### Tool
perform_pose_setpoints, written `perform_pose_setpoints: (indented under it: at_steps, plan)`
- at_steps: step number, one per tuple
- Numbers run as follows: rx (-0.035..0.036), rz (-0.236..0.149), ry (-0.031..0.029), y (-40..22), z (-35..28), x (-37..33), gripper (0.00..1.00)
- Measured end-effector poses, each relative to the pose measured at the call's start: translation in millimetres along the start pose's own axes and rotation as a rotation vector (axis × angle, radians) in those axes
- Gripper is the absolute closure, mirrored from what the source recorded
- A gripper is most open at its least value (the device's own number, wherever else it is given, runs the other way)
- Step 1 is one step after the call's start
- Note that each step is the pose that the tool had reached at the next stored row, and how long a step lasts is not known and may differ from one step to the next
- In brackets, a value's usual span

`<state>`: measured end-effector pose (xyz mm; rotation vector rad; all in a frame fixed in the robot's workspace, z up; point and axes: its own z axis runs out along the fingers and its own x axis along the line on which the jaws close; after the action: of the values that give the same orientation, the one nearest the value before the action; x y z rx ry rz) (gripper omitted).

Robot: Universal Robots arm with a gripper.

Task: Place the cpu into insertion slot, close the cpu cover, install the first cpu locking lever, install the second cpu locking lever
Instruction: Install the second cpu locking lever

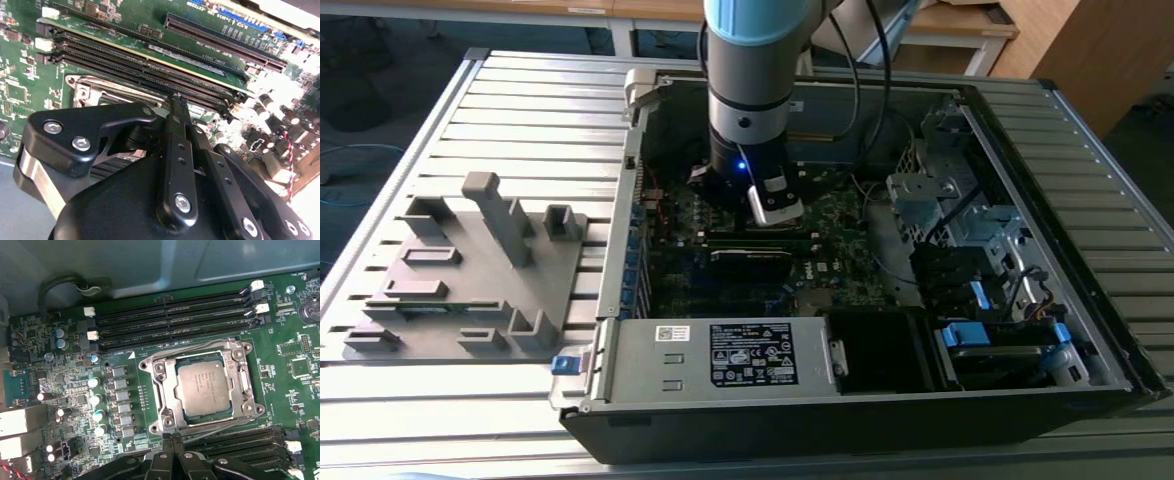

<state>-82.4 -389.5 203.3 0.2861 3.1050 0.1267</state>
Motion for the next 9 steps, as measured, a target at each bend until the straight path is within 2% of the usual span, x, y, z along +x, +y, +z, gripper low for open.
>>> perform_pose_setpoints:
  at_steps: [1,5,7,9]
  plan:
    - [-0.003,0.0,0.0005,-0.1,0.3,0.7,0.89]
    - [-0.0073,0.0,0.0014,-0.5,0.7,2.4,0.89]
    - [-0.0141,0.0,0.0026,-0.6,1.0,2.9,0.89]
    - [-0.018,0.001,0.0031,-0.7,1.5,3.8,0.89]
